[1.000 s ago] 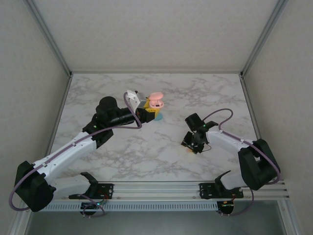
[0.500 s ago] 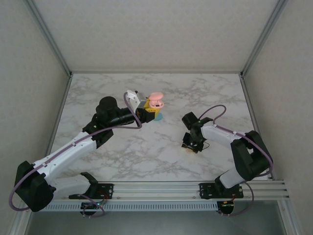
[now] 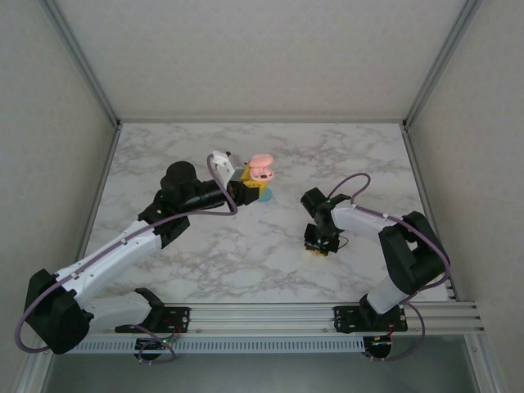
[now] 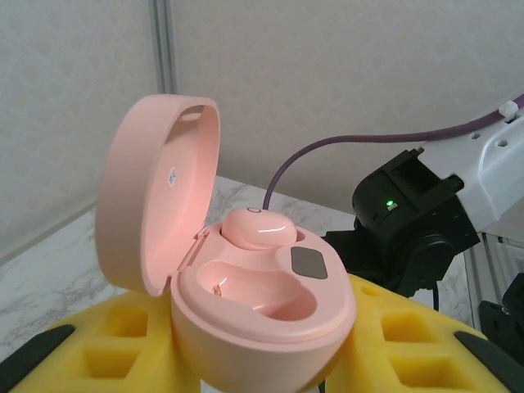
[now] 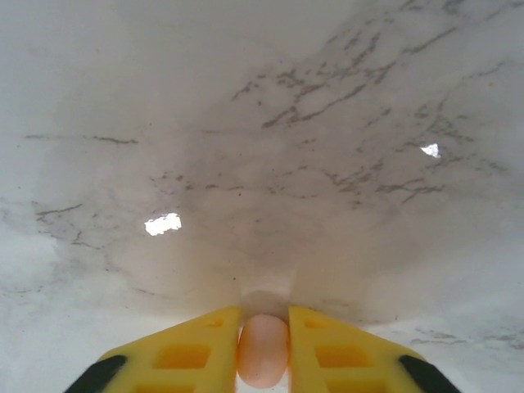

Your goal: Insert the wireless bluetooth earbuds into the charging case

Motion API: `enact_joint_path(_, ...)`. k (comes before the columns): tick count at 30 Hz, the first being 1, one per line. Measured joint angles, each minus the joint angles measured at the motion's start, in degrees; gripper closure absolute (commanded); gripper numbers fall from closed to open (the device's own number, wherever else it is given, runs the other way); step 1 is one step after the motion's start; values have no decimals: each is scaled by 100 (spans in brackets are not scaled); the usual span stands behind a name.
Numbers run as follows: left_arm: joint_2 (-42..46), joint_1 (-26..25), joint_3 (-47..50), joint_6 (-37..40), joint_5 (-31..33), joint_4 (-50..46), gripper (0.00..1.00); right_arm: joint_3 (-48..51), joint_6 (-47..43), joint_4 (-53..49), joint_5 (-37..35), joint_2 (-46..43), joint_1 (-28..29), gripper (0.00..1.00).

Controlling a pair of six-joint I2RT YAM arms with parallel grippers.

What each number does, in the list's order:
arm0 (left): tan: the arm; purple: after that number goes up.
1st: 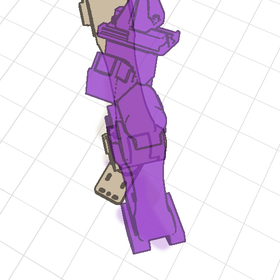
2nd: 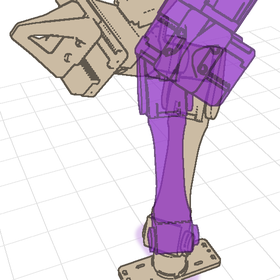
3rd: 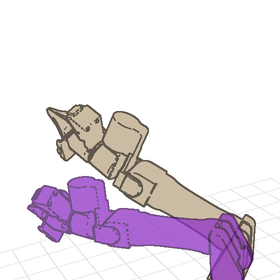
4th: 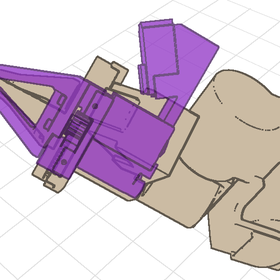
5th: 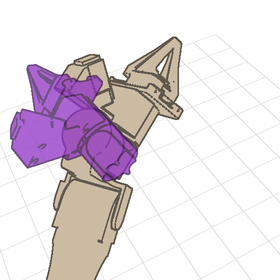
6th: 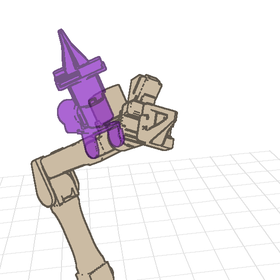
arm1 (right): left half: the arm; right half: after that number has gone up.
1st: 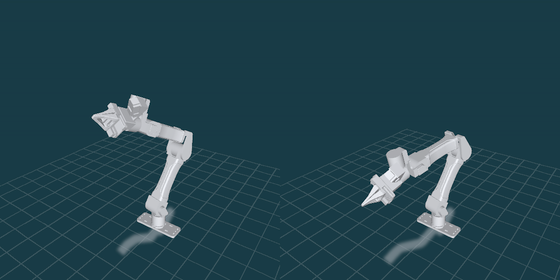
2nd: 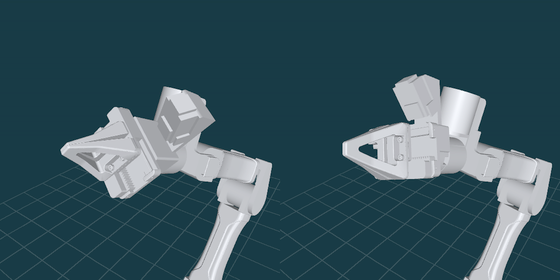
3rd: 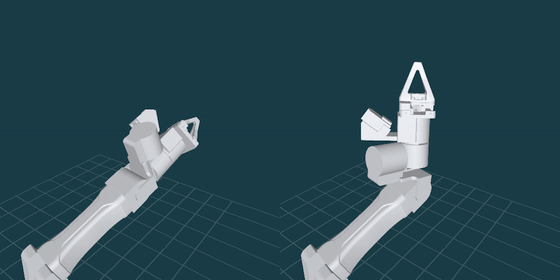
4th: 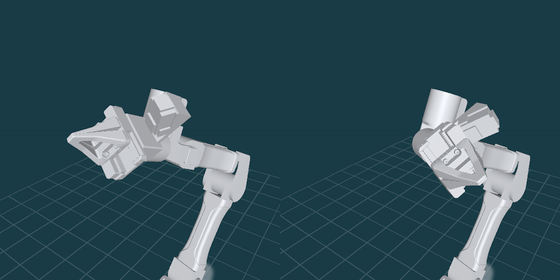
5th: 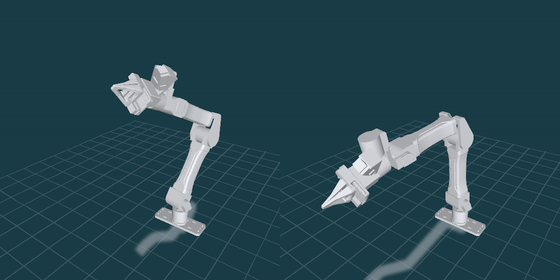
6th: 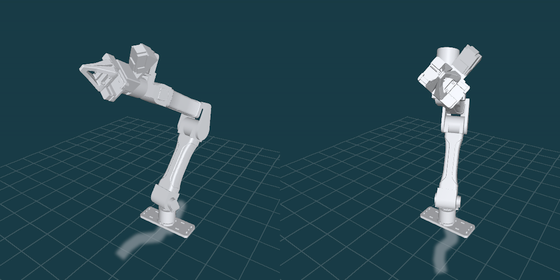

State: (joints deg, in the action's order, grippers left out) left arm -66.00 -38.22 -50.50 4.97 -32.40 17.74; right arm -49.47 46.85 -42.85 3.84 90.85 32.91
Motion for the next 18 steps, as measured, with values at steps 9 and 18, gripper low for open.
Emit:
enact_joint_path(9,-4,0,0,0,129,4,85,-413,-240,-391,-129,-1292,4,82)
enact_joint_path(18,-337,0,-31,-7,94,24,85,-1884,-610,-358,424,-3189,4,81)
